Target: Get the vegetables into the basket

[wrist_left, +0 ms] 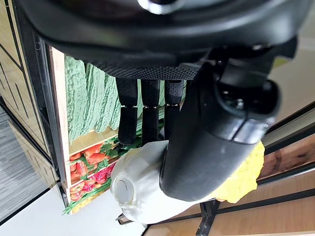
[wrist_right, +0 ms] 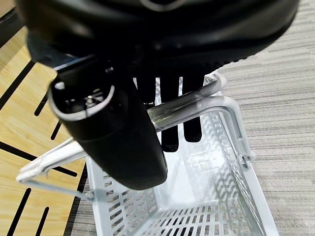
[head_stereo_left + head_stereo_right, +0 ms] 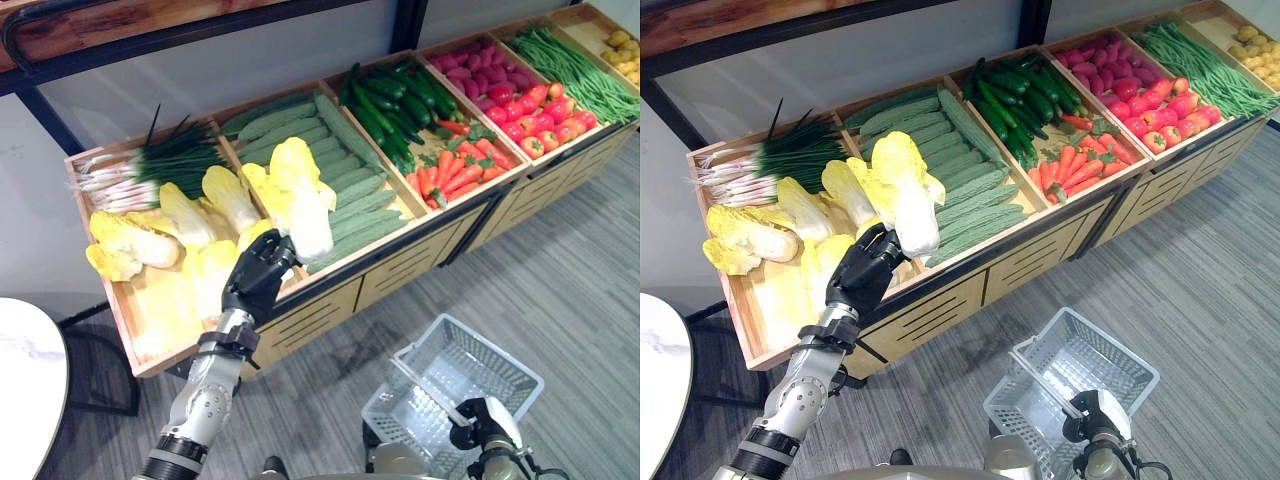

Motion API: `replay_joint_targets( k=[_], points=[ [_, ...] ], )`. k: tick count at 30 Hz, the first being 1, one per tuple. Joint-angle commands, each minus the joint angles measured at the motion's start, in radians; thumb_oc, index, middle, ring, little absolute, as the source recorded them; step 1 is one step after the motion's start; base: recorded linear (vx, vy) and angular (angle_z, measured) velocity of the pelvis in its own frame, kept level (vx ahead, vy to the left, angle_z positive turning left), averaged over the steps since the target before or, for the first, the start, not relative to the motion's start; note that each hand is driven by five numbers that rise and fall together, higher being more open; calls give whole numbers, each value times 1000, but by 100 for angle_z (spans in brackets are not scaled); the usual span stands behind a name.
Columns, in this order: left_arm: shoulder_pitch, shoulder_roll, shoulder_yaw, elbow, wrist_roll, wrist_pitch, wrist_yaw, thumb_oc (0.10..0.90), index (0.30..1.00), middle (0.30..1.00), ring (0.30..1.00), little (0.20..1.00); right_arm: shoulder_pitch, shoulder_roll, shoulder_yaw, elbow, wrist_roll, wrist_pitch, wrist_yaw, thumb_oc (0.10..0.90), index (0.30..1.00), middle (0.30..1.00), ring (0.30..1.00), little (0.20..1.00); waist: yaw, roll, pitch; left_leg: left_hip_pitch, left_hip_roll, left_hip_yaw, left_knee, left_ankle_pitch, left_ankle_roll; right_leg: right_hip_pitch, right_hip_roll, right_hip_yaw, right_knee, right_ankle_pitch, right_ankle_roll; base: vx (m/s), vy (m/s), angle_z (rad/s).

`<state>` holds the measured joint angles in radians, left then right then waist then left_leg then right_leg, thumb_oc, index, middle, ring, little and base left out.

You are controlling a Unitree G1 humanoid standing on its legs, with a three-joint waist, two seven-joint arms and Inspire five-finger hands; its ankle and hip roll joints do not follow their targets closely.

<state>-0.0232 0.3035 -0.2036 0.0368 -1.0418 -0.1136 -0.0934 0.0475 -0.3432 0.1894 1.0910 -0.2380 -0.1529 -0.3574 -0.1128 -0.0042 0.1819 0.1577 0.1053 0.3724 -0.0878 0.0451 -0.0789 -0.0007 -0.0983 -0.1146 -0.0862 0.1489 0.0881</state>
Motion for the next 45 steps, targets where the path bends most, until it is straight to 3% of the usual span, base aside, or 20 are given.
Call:
replay_joint_targets(
  k=[1, 6, 9, 12, 16, 17, 18, 22, 27, 34, 39, 40, 42, 45],
  points=[
    [-78, 32, 21, -136, -8, -80, -81, 400, 300, 300, 300, 300, -48, 13, 15, 20, 1, -23, -1, 400, 300, 300, 300, 300, 8, -79, -25, -9, 1, -34, 56, -89, 1, 42, -111, 25, -1, -41, 100, -68, 73, -14],
    [-124, 53, -13, -139, -6, -95, -72, 400, 300, 300, 300, 300, -55, 10, 15, 9, 10, -2, 21, 400, 300, 300, 300, 300, 3, -106, -10, -33, -30, -4, 61, -108, 28, -11, -134, 62, 14, 29, 135, -42, 119, -21],
    [-137, 67, -20, -131, 4, -112, -71, 400, 300, 300, 300, 300, -65, 3, 21, -13, 12, 5, 31, 400, 300, 300, 300, 300, -4, -124, 4, -36, -49, 32, 48, -108, 39, -63, -141, 107, 14, 106, 170, -82, 101, -28],
    [-155, 69, -16, -127, 8, -127, -63, 400, 300, 300, 300, 300, -96, 11, 34, -6, 14, 11, 28, 400, 300, 300, 300, 300, 5, -125, 14, -42, -36, 73, 51, -109, 41, -101, -137, 100, 22, 132, 174, -90, 47, -56],
    [-170, 67, -23, -114, 11, -131, -53, 400, 300, 300, 300, 300, -100, 17, 35, 5, 12, 14, 26, 400, 300, 300, 300, 300, 24, -122, 13, -47, -21, 120, 35, -99, 52, -101, -156, -23, 126, 70, 158, -96, 69, -64],
    [-173, 62, -33, -119, 14, -127, -54, 400, 300, 300, 300, 300, -96, 18, 21, 37, 17, 18, 20, 400, 300, 300, 300, 300, 26, -105, 9, -36, -23, 122, 27, -116, 55, -78, -160, -73, 201, 14, 155, -37, 124, -20],
    [-173, 65, -30, -125, 17, -125, -54, 400, 300, 300, 300, 300, -95, 20, 18, 42, 19, 19, 18, 400, 300, 300, 300, 300, 29, -102, 8, -38, -20, 131, 33, -117, 56, -76, -164, -90, 219, 4, 153, -8, 92, -18],
    [-147, 78, 3, -148, 25, -122, -62, 400, 300, 300, 300, 300, -84, 26, 7, 72, 18, 32, 23, 400, 300, 300, 300, 300, 42, -112, -9, -16, -16, 175, 45, -116, 40, -35, -164, -169, 141, 8, 146, 41, -71, -27],
    [-137, 61, 6, -143, 19, -122, -51, 400, 300, 300, 300, 300, -38, 14, -22, 56, 30, 41, 23, 400, 300, 300, 300, 300, 12, -103, -20, 3, 9, 185, 46, -94, 11, 8, -118, -179, 78, -50, 116, 50, -157, -10],
    [-156, 23, -21, -135, -2, -129, -28, 400, 300, 300, 300, 300, -6, -27, -60, 40, 61, 43, -3, 400, 300, 300, 300, 300, -21, -59, -14, 16, 73, 176, 47, -28, -48, 50, -46, -172, 49, -113, 72, 28, -218, -19],
    [-181, 11, -38, -115, 5, -130, -16, 400, 300, 300, 300, 300, 2, -47, -67, 16, 79, 34, -20, 400, 300, 300, 300, 300, -26, -42, 7, -29, 133, 137, 153, 15, -96, 73, -5, -173, 43, -146, 35, -5, -204, -3],
    [-190, 10, -41, -111, 6, -132, -17, 400, 300, 300, 300, 300, -5, -54, -69, 18, 85, 32, -25, 400, 300, 300, 300, 300, -23, -44, 14, -50, 145, 133, 186, 36, -90, 66, 1, -173, 44, -137, 18, -33, -183, 5],
    [-194, 8, -49, -112, 10, -140, -15, 400, 300, 300, 300, 300, -25, -70, -69, 31, 92, 35, -27, 400, 300, 300, 300, 300, -6, -39, 21, -83, 125, 20, 231, 57, -94, 68, 13, -143, 39, -139, 9, 7, -71, -18],
    [-190, -5, -49, -113, 12, -151, -6, 400, 300, 300, 300, 300, -60, -89, -59, 47, 96, 39, -28, 400, 300, 300, 300, 300, 31, -48, 34, -134, 50, -184, 167, -5, -64, 70, -3, -84, 36, -137, 20, 42, 27, -52]
  ],
)
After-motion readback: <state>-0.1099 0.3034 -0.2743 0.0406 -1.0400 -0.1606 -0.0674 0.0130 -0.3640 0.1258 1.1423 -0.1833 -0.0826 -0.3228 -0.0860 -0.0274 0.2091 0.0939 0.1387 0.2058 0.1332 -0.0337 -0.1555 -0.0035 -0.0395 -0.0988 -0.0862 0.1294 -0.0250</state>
